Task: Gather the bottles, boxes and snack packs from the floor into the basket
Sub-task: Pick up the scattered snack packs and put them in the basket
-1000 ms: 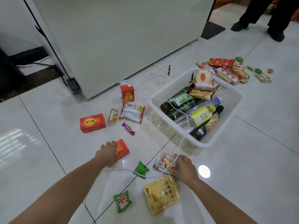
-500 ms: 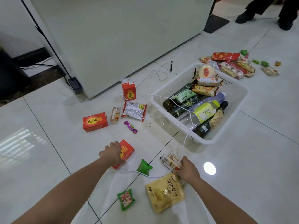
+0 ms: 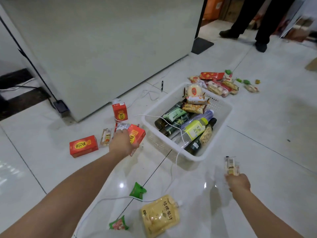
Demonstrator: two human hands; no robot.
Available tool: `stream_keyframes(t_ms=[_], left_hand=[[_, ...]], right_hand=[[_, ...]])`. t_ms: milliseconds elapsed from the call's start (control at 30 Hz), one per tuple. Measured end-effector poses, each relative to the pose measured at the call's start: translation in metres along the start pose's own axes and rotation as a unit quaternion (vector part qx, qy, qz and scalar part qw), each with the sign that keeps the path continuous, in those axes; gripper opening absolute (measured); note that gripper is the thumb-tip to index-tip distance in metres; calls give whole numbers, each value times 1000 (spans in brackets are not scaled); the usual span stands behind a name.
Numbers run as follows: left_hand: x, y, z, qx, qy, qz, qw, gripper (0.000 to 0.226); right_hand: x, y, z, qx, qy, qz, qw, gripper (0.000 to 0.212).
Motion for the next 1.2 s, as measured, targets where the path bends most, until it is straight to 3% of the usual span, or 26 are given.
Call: stream_keyframes(t_ms=[67, 300, 400, 467, 700, 867, 1033, 1200], left_hand=[[30, -12, -14, 19, 6, 33, 999, 65], [146, -40, -32, 42, -23, 133, 990, 67], [180, -40, -15, 19, -39, 177, 983, 81], [183, -37, -3, -28, -71, 191, 979, 89], [118, -51, 5, -62, -176, 212, 959, 90], [99, -69, -15, -55, -167, 183, 967, 85], [88, -80, -16, -57, -196, 175, 963, 85], [107, -75, -38, -59, -231, 181, 954, 85]], right_hand=[[-26, -2, -19, 8, -71, 9, 997, 37], [-157, 16, -29, -67, -180, -130, 973, 37], [-190, 27, -18, -131, -113, -191, 966, 89], [-192, 32, -7, -156, -40, -217, 963, 104], [-160, 19, 15, -116, 174, -290, 934, 90], [-169, 13, 16, -79, 200, -339, 916, 87], [-189, 19, 16, 7, 260, -447, 856, 81], [-210, 23, -4, 6, 316, -437, 842, 74]])
Point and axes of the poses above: each hand's wrist, its own y-axis away from the middle knuckle, its own z-axis out of the palm, x = y × z, the point moved 2 cm from there along -y, towards the middle knuckle, and after that the axes turned 5 degrees about y, right-handed, at the moved point
